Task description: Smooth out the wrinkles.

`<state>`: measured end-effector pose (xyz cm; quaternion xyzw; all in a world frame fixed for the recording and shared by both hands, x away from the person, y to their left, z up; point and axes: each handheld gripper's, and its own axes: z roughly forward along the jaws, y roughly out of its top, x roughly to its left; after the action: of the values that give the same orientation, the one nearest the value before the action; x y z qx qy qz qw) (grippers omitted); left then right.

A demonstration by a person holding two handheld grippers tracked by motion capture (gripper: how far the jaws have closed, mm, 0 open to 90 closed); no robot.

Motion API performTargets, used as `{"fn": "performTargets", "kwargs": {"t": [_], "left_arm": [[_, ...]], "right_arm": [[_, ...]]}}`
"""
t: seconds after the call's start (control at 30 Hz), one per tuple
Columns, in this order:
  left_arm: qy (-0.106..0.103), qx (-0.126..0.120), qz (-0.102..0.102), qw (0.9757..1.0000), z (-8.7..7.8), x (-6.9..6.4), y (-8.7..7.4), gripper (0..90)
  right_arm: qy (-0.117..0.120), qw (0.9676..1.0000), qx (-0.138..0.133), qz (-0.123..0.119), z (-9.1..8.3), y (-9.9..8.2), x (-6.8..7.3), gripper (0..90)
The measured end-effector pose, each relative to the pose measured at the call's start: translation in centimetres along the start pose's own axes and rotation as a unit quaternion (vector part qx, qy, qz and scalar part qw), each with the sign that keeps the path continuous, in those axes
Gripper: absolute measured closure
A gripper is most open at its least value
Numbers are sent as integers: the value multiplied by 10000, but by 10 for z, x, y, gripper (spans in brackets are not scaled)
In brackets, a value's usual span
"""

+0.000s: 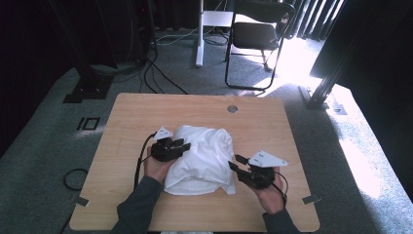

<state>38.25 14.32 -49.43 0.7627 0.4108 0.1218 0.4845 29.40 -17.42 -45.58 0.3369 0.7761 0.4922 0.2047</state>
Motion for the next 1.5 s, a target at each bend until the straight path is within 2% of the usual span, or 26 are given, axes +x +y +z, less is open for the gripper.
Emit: {"fn": "performTargets", "kwargs": {"t": [0.07,0.13,0.23,0.27,0.3,0.33,0.37,0.43,0.5,0.57,0.63,0.7,0.77,0.8,0.87,0.93,0.97,1.03,1.1,1.13,1.2,1.23,1.27,1.33,1.43,1.5], "left_arm": [[9,1,6,10000,1,-1,0,586],[15,-4,18,10000,1,-1,1,584],[8,-7,4,10000,1,-1,1,583],[4,-3,3,10000,1,-1,1,583],[0,1,-2,10000,1,-1,1,583],[6,-7,0,10000,0,-1,2,582],[-3,-26,-27,10000,0,0,2,579],[-55,-60,-65,9999,-1,1,2,577],[-48,-68,-96,9999,-2,2,2,576],[-48,-92,-129,9999,-2,3,2,575],[-57,-114,-137,9998,-3,3,3,574],[-38,-102,-128,9999,-3,2,3,571],[5,-81,-117,9999,-3,2,3,569],[5,-83,-113,9999,-2,2,3,569],[5,-72,-80,9999,-2,2,4,568],[-2,-82,-41,10000,-2,-1,5,569],[2,-87,-10,10000,-1,-2,5,569],[7,-92,72,9999,-1,-6,7,569],[-36,-145,131,9998,0,-11,9,569],[-55,-146,185,9997,1,-14,11,570],[-79,-123,266,9995,4,-19,12,571],[-106,-89,318,9994,6,-21,13,571],[-98,-50,357,9993,8,-23,13,570],[-44,71,438,9990,14,-25,11,577],[-119,165,419,9989,20,-24,8,589],[13,215,473,9987,23,-25,8,588]], "right_arm": [[-28,9999,113,0,22,7,-1,641],[-94,9994,330,19,52,12,-3,625],[-160,9982,542,203,84,15,-8,609],[-178,9980,574,213,89,16,-9,656],[-148,9977,625,233,94,18,-11,779],[-134,9977,624,243,94,19,-12,872],[-141,9978,585,271,91,21,-13,898],[-124,9988,340,343,74,26,-15,900],[-129,9990,238,350,67,28,-16,900],[-208,9989,11,425,44,30,-23,899],[-200,9985,-74,508,31,28,-29,896],[-273,9982,-31,530,25,23,-35,893],[-263,9974,130,652,24,13,-41,878],[-255,9965,317,735,26,5,-45,853],[-150,9941,619,873,29,-7,-51,762],[-244,9932,477,1030,28,-12,-56,688],[-218,9920,252,1215,25,-10,-59,666],[-188,9905,-28,1361,22,-3,-62,627],[-124,9910,-158,1320,24,9,-62,613],[-80,9918,-164,1265,27,15,-61,607],[-19,9929,10,1192,36,22,-58,589],[14,9931,109,1165,43,23,-57,613],[39,9939,212,1078,48,23,-56,739],[-246,9949,337,921,53,22,-53,890],[-516,9907,74,1257,40,19,-59,877],[-771,9881,27,1330,31,14,-57,817]]}}
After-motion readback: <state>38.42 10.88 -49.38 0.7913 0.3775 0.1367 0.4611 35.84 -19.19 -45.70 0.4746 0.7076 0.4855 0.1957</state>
